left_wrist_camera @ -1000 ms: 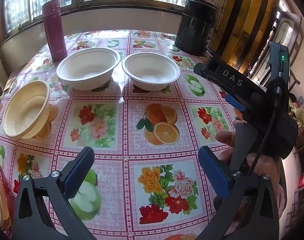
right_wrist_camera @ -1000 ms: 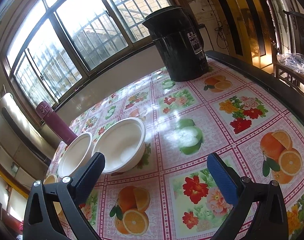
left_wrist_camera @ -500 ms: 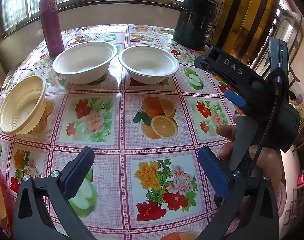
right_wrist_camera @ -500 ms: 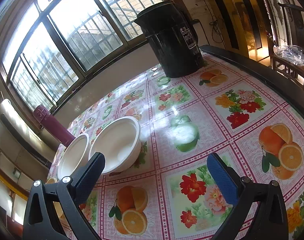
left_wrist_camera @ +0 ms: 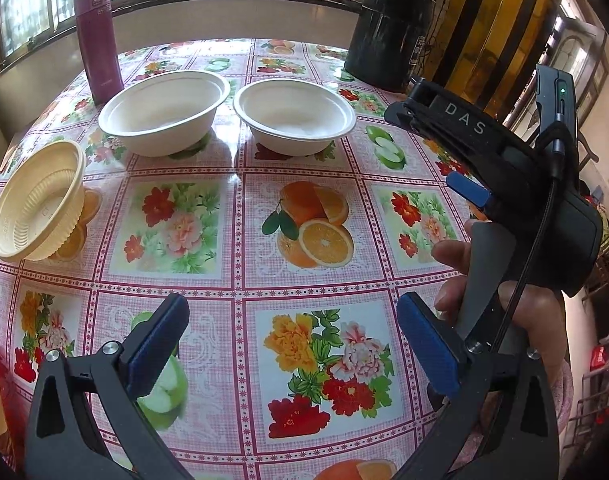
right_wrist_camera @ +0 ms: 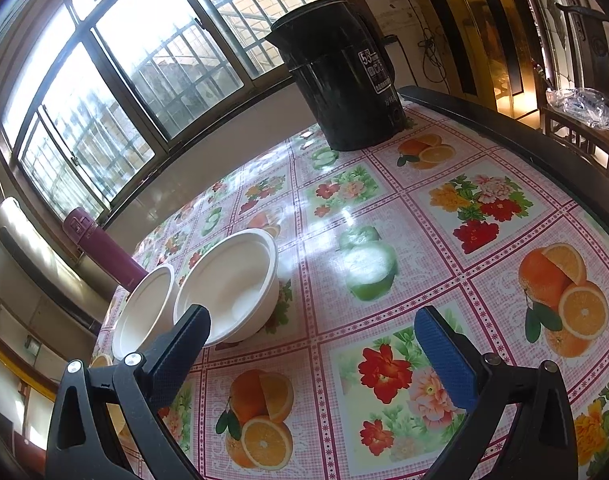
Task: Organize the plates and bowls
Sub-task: 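Move both open grippers across the table toward the two white bowls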
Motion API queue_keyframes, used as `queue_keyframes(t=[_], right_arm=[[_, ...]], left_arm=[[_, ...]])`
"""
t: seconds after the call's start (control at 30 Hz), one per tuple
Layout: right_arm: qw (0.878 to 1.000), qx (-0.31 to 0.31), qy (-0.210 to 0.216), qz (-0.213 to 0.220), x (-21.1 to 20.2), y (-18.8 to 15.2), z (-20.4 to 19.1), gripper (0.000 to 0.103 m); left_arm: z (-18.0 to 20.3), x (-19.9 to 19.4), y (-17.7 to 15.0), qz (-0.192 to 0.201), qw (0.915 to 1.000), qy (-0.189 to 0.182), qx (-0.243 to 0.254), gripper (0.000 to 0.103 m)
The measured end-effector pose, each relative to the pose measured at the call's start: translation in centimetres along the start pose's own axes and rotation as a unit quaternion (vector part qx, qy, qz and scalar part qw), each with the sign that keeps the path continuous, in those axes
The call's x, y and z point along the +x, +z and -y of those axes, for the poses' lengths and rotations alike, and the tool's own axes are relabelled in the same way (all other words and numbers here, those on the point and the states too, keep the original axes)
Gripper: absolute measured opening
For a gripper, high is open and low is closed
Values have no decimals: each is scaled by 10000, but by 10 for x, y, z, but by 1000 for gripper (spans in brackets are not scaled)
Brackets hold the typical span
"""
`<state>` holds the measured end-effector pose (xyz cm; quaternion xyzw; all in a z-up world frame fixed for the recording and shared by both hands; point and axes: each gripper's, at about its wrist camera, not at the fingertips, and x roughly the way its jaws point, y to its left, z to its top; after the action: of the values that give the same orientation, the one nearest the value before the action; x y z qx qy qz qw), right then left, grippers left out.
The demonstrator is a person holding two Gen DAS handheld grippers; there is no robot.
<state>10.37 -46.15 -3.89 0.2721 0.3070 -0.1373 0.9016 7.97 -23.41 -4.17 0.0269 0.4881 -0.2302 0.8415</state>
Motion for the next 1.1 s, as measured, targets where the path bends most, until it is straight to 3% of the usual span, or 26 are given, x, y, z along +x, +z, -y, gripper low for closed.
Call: queue_keyframes(t=[0.57,0.73,1.1], right_arm=[[9999,122,-43,-56,5,0,6,103],[9997,212,-26,-76,6,3,10,103],[9993,315,-204,10,13,9,24,103]], left_arm=[[-6,-1,9,26,10000,42,-32,103],[-4,6,11,-142,9999,-11,24,103],[-1,9,56,-5,9989,335,321,103]])
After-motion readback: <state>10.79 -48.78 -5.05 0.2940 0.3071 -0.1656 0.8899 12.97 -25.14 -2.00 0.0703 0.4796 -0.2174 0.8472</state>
